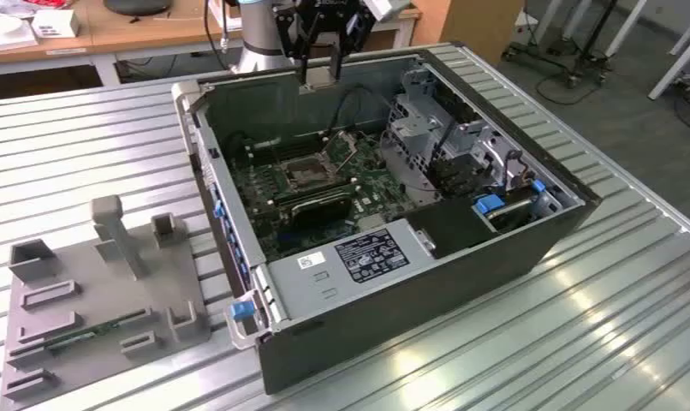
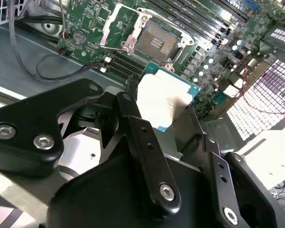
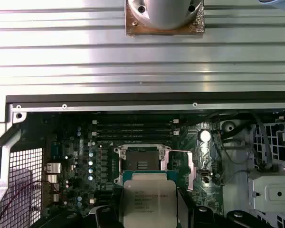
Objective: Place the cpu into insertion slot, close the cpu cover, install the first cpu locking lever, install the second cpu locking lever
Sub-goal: 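Place the cpu into insertion slot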
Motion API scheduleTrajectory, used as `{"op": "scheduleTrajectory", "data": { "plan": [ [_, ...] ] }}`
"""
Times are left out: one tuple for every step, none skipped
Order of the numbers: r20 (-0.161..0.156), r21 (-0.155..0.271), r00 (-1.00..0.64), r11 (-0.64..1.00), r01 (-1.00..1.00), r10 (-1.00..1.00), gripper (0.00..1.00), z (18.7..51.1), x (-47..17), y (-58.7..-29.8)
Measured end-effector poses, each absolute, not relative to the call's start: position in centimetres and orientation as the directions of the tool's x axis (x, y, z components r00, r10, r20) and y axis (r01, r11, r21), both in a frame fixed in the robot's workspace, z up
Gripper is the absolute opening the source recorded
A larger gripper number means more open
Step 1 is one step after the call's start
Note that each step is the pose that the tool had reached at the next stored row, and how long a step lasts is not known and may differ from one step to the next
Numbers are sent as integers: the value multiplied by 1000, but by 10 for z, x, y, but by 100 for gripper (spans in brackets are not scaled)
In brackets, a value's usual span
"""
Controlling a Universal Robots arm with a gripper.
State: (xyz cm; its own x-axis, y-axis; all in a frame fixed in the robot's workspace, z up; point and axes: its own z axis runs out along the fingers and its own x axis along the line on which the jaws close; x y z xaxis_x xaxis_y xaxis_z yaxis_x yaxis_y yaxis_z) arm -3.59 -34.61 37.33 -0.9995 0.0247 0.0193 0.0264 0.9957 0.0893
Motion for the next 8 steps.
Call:
{"op": "scheduleTrajectory", "data": {
  "plan": [
    [19,89,-1000,996,26,25,54,373,-36,-346],
    [19,89,-1000,996,26,25,54,373,-36,-346],
    [19,89,-1000,996,26,25,54,373,-36,-346],
    [19,89,-1000,996,26,25,54,373,-36,-346],
    [19,89,-1000,996,26,25,54,373,-36,-346],
    [19,90,-1000,996,26,25,54,373,-36,-346],
    [19,89,-1000,996,26,25,54,372,-36,-346],
    [19,89,-1000,996,26,25,54,372,-36,-346]
  ]
}}
